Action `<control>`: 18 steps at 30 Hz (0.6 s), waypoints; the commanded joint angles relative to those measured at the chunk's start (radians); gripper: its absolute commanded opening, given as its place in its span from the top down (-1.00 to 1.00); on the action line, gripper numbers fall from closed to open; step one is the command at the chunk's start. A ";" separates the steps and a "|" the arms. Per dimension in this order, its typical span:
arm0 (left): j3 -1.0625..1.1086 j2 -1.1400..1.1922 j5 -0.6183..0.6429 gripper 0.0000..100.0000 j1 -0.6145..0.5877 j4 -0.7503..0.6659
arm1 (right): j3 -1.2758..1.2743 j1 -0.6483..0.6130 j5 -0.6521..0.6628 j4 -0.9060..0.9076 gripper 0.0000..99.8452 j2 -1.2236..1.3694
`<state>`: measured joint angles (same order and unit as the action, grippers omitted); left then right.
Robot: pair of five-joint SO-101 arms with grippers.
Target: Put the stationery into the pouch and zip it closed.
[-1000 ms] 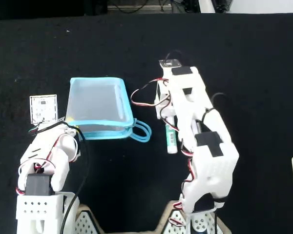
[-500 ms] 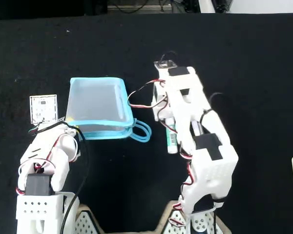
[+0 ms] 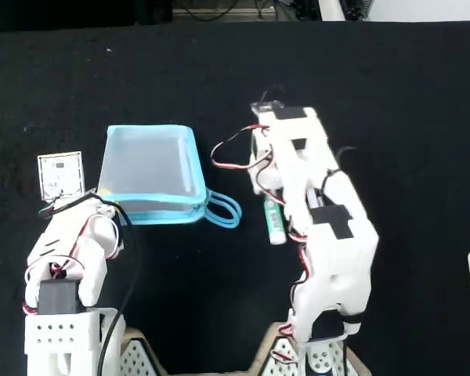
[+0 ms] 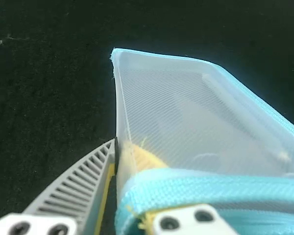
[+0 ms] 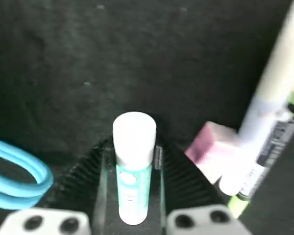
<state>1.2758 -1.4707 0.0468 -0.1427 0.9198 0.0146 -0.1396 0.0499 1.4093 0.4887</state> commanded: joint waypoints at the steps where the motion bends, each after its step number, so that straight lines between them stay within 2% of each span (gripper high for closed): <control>1: -0.030 -0.014 -0.005 0.94 -0.010 -0.015 | -0.044 0.054 -0.003 -0.112 0.98 -0.179; 8: -0.030 -0.014 -0.005 0.94 -0.010 -0.017 | -0.305 0.051 -0.041 -0.394 0.98 -0.374; 11: -0.030 -0.014 -0.005 0.94 -0.010 -0.017 | -0.317 0.043 -0.040 -0.408 0.91 -0.375; 15: -0.030 -0.014 -0.003 0.94 -0.010 -0.017 | -0.312 0.041 -0.040 -0.408 0.65 -0.343; 18: -0.030 -0.014 -0.003 0.94 -0.010 -0.017 | -0.272 0.043 -0.040 -0.393 0.63 -0.308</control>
<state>1.2758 -1.4707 0.0468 -0.1427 0.9198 -0.3076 -0.1013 0.0146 1.0211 0.1864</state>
